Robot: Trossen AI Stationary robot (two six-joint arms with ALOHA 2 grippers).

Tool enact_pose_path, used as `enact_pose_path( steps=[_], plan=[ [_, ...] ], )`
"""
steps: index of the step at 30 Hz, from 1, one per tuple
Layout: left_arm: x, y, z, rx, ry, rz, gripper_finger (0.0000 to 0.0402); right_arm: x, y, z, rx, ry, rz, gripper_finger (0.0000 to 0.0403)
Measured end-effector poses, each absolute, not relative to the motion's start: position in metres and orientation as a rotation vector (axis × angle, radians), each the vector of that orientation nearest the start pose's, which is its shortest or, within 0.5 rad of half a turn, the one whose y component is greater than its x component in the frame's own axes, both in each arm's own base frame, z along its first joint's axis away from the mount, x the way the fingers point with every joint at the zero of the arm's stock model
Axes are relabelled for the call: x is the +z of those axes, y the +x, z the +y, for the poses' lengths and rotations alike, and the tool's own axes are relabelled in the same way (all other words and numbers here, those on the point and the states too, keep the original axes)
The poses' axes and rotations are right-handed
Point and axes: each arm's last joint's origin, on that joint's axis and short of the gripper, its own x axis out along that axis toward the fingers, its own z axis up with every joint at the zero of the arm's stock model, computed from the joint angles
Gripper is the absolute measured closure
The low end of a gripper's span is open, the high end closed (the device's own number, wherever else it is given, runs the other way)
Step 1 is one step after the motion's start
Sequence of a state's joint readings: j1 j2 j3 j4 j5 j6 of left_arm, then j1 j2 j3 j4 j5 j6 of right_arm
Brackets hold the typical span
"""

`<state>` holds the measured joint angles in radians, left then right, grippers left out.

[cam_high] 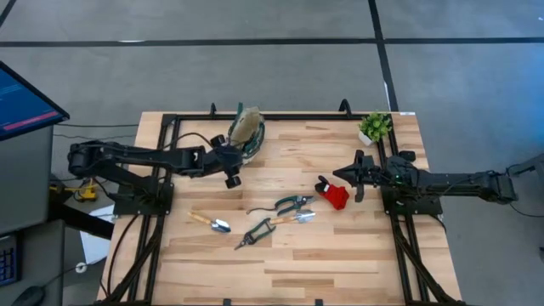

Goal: Pick & Place Garden tools in Gardening bag
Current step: Adjust the brown gardening bag

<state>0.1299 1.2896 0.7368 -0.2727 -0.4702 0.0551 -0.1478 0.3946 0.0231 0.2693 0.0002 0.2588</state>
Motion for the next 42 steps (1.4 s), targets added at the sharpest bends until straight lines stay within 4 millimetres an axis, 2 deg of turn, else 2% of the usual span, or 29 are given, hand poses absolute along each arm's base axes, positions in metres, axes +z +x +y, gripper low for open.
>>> enact_pose_path(
  steps=[6, 11, 22, 25, 29, 30, 35, 42],
  plan=[
    [0.221, 0.242, 0.044, 0.546, 0.186, 0.793, 0.0182, 0.162, 0.121, -0.018, -0.161, 0.259, 0.088, 0.0403],
    [0.222, 0.241, 0.049, 0.568, 0.172, 0.791, 0.0185, 0.162, 0.121, -0.018, -0.160, 0.259, 0.088, 0.0403],
    [0.196, 0.252, 0.057, 0.546, 0.126, 0.893, 0.0257, 0.162, 0.121, -0.018, -0.161, 0.259, 0.087, 0.0403],
    [0.195, 0.253, 0.056, 0.521, 0.109, 0.888, 0.0302, 0.162, 0.121, -0.018, -0.160, 0.253, 0.088, 0.0403],
    [0.198, 0.255, 0.053, 0.500, 0.100, 0.853, 0.0382, 0.162, 0.121, -0.018, -0.159, 0.233, 0.089, 0.0403],
    [0.199, 0.256, 0.052, 0.497, 0.101, 0.844, 0.0390, 0.162, 0.121, -0.018, -0.159, 0.233, 0.089, 0.0403],
    [0.200, 0.259, 0.043, 0.419, 0.177, 0.838, 0.0400, 0.162, 0.121, -0.018, -0.159, 0.233, 0.087, 0.0403],
    [0.204, 0.267, 0.017, 0.219, 0.151, 0.755, 0.0401, 0.163, 0.121, -0.018, -0.159, 0.233, 0.082, 0.0403]
  ],
)
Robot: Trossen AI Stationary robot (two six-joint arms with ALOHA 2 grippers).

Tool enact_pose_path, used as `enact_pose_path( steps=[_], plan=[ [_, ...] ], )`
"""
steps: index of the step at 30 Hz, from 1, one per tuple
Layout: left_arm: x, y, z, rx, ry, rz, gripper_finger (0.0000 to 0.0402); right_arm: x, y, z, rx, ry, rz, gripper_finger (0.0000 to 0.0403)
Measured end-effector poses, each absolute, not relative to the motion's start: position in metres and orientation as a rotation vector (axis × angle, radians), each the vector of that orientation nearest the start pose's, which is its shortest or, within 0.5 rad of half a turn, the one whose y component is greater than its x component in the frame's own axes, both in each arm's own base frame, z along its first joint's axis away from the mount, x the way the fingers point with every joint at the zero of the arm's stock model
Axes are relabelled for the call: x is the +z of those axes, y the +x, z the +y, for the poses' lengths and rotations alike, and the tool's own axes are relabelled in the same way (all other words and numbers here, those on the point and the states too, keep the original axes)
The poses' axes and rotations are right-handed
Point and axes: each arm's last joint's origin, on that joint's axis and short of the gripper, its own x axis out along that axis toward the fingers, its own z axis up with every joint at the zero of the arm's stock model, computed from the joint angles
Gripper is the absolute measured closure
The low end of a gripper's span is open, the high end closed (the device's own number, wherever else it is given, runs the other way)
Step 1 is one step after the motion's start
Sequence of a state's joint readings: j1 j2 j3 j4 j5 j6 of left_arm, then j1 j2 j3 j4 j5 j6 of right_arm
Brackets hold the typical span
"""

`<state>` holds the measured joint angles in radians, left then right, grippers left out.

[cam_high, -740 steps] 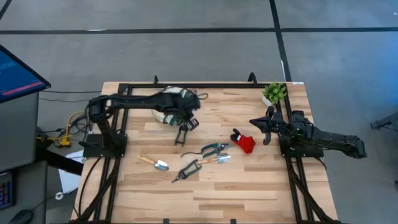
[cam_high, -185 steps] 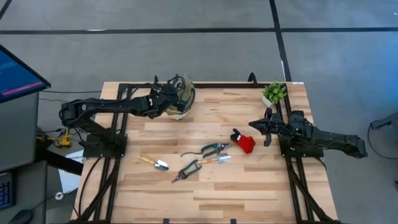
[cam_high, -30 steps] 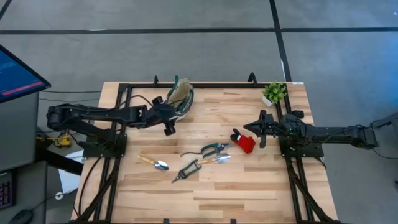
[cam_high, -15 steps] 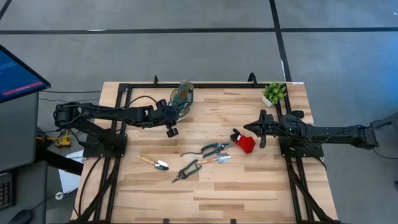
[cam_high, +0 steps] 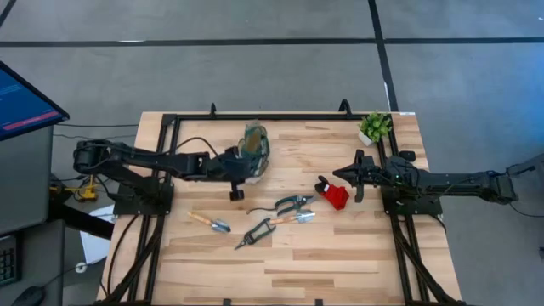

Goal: Pick & Place Garden tools in Gardening bag
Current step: Adjust the brown gardening bag

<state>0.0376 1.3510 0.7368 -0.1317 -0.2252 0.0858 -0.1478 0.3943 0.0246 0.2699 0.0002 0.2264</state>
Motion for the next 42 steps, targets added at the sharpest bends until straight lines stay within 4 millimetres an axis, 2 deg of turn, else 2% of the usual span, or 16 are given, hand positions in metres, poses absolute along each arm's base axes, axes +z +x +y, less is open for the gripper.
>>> enact_pose_path(
  steps=[7, 12, 16, 24, 34, 42],
  plan=[
    [0.198, 0.262, -0.018, 0.139, 0.092, 0.816, 0.0401, 0.163, 0.121, -0.018, -0.159, 0.234, 0.082, 0.0403],
    [0.191, 0.249, -0.028, 0.230, 0.072, 0.940, 0.0401, 0.163, 0.121, -0.018, -0.159, 0.234, 0.082, 0.0403],
    [0.184, 0.237, -0.025, 0.332, 0.104, 1.054, 0.0401, 0.163, 0.121, -0.018, -0.159, 0.235, 0.082, 0.0403],
    [0.183, 0.235, -0.015, 0.422, 0.141, 1.071, 0.0401, 0.163, 0.121, -0.018, -0.159, 0.235, 0.082, 0.0403],
    [0.193, 0.252, -0.012, 0.387, 0.162, 0.896, 0.0401, 0.162, 0.121, -0.018, -0.158, 0.210, 0.087, 0.0403],
    [0.195, 0.255, -0.009, 0.393, 0.153, 0.859, 0.0401, 0.162, 0.121, -0.018, -0.158, 0.210, 0.087, 0.0403]
  ],
)
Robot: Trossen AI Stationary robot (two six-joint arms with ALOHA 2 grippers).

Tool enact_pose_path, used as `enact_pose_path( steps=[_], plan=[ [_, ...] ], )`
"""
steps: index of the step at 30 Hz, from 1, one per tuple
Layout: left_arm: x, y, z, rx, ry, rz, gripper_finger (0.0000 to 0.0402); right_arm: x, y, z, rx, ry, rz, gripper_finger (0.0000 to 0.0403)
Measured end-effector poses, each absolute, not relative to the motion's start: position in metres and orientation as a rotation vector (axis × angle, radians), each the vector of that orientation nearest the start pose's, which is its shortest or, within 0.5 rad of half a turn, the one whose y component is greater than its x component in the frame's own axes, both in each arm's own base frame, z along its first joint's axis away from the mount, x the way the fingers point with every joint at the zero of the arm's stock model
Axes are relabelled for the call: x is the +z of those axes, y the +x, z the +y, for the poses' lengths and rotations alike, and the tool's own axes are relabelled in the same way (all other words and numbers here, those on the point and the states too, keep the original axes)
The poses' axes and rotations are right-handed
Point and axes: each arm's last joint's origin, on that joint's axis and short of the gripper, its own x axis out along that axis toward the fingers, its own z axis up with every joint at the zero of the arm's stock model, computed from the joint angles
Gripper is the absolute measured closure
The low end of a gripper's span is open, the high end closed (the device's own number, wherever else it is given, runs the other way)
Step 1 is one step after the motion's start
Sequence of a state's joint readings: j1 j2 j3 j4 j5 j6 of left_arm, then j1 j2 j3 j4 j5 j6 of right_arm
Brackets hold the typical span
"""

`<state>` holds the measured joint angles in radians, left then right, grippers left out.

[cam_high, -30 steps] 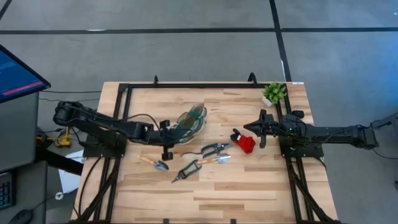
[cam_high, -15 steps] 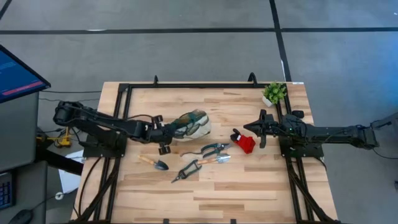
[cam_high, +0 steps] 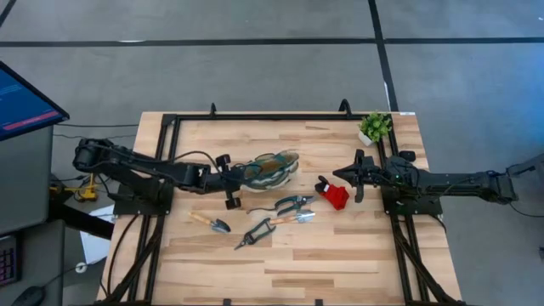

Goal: Pick & Place Garden tools in Gardening bag
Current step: Adjust the brown gardening bag

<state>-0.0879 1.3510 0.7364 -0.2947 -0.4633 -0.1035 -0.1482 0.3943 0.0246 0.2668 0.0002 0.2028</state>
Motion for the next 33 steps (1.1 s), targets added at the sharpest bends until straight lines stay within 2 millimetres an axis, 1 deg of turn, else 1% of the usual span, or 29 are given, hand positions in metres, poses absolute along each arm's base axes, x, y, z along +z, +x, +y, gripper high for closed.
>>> enact_pose_path(
  steps=[7, 12, 17, 21, 25, 29, 33],
  plan=[
    [0.197, 0.257, -0.010, 0.399, 0.140, 0.826, 0.0394, 0.162, 0.121, -0.018, -0.158, 0.209, 0.088, 0.0403],
    [0.203, 0.261, -0.009, 0.414, 0.156, 0.759, 0.0367, 0.162, 0.121, -0.018, -0.158, 0.210, 0.090, 0.0403],
    [0.223, 0.260, -0.009, 0.402, 0.173, 0.635, 0.0322, 0.162, 0.121, -0.018, -0.158, 0.210, 0.092, 0.0403],
    [0.240, 0.251, -0.008, 0.402, 0.165, 0.561, 0.0286, 0.162, 0.121, -0.018, -0.159, 0.210, 0.092, 0.0403],
    [0.254, 0.242, -0.009, 0.397, 0.151, 0.504, 0.0257, 0.162, 0.121, -0.018, -0.159, 0.209, 0.092, 0.0403],
    [0.262, 0.236, -0.010, 0.394, 0.139, 0.467, 0.0239, 0.162, 0.121, -0.018, -0.159, 0.209, 0.092, 0.0403],
    [0.267, 0.233, -0.010, 0.371, 0.123, 0.447, 0.0242, 0.162, 0.121, -0.018, -0.158, 0.210, 0.092, 0.0403]
  ],
)
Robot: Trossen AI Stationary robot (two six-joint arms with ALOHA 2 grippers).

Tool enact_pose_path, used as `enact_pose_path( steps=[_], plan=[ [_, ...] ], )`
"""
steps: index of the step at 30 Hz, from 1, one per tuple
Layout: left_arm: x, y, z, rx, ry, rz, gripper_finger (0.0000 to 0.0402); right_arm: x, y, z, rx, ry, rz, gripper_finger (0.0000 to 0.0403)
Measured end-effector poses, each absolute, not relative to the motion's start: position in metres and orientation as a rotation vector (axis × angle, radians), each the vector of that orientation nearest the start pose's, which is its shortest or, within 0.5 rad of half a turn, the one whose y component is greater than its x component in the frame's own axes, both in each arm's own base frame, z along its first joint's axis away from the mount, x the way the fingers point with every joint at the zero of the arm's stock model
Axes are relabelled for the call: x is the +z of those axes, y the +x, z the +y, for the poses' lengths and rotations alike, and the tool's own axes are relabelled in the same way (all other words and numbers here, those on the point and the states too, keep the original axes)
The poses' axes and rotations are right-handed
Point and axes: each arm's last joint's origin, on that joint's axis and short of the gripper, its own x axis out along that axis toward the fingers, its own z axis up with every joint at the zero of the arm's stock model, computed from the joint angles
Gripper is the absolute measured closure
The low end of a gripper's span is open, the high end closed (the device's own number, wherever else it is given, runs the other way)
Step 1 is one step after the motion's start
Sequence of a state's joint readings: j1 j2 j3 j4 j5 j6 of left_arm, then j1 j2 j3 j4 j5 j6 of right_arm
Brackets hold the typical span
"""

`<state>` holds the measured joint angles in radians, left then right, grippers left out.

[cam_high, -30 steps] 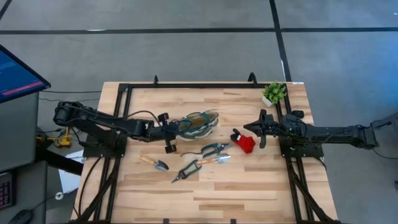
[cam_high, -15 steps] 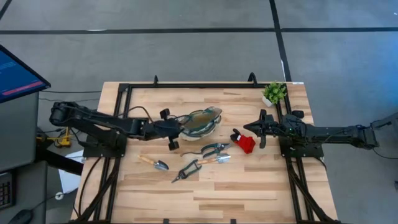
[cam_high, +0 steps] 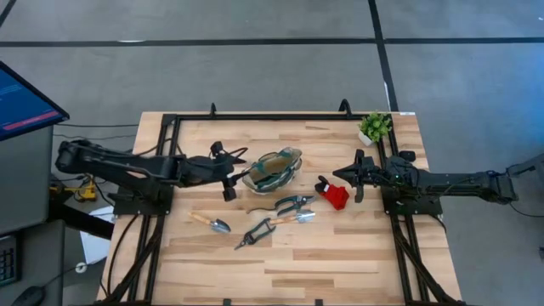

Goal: Pick & Place Garden tools in Gardening bag
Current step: Adjust the brown gardening bag

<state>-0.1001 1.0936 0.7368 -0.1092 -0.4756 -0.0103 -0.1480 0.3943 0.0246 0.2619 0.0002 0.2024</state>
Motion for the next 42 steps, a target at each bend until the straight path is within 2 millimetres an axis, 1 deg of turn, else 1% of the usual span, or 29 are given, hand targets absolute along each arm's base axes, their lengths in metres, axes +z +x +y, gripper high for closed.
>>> enact_pose_path(
  steps=[4, 8, 11, 13, 16, 19, 22, 26, 29, 33, 35, 37, 42],
  plan=[
    [0.268, 0.232, -0.011, 0.351, 0.115, 0.441, 0.0274, 0.162, 0.121, -0.018, -0.158, 0.210, 0.091, 0.0403],
    [0.268, 0.232, -0.011, 0.338, 0.113, 0.443, 0.0328, 0.163, 0.121, -0.018, -0.158, 0.217, 0.081, 0.0403],
    [0.268, 0.232, -0.012, 0.304, 0.104, 0.444, 0.0376, 0.164, 0.121, -0.018, -0.157, 0.253, 0.064, 0.0403],
    [0.268, 0.233, -0.012, 0.270, 0.093, 0.446, 0.0394, 0.165, 0.123, -0.018, -0.155, 0.265, 0.053, 0.0403],
    [0.264, 0.237, -0.014, 0.201, 0.058, 0.459, 0.0397, 0.165, 0.126, -0.017, -0.145, 0.268, 0.057, 0.0403],
    [0.257, 0.242, -0.017, 0.188, 0.032, 0.485, 0.0400, 0.167, 0.131, -0.015, -0.119, 0.265, 0.032, 0.0403],
    [0.247, 0.248, -0.019, 0.175, 0.053, 0.530, 0.0401, 0.167, 0.137, -0.013, -0.101, 0.260, 0.049, 0.0403],
    [0.238, 0.256, -0.018, 0.214, 0.206, 0.559, 0.0401, 0.177, 0.150, -0.010, -0.101, 0.232, 0.075, 0.0403],
    [0.237, 0.261, -0.017, 0.229, 0.345, 0.554, 0.0400, 0.182, 0.160, -0.008, -0.084, 0.185, 0.111, 0.0403],
    [0.240, 0.264, -0.016, 0.247, 0.413, 0.523, 0.0399, 0.182, 0.171, -0.006, -0.075, 0.157, 0.158, 0.0403],
    [0.241, 0.263, -0.015, 0.247, 0.431, 0.525, 0.0390, 0.180, 0.175, -0.007, -0.080, 0.155, 0.186, 0.0403],
    [0.242, 0.263, -0.015, 0.258, 0.438, 0.519, 0.0372, 0.177, 0.178, -0.008, -0.085, 0.155, 0.211, 0.0403],
    [0.236, 0.266, -0.015, 0.232, 0.527, 0.558, 0.0310, 0.173, 0.183, -0.011, -0.107, 0.159, 0.238, 0.0403]
  ],
)
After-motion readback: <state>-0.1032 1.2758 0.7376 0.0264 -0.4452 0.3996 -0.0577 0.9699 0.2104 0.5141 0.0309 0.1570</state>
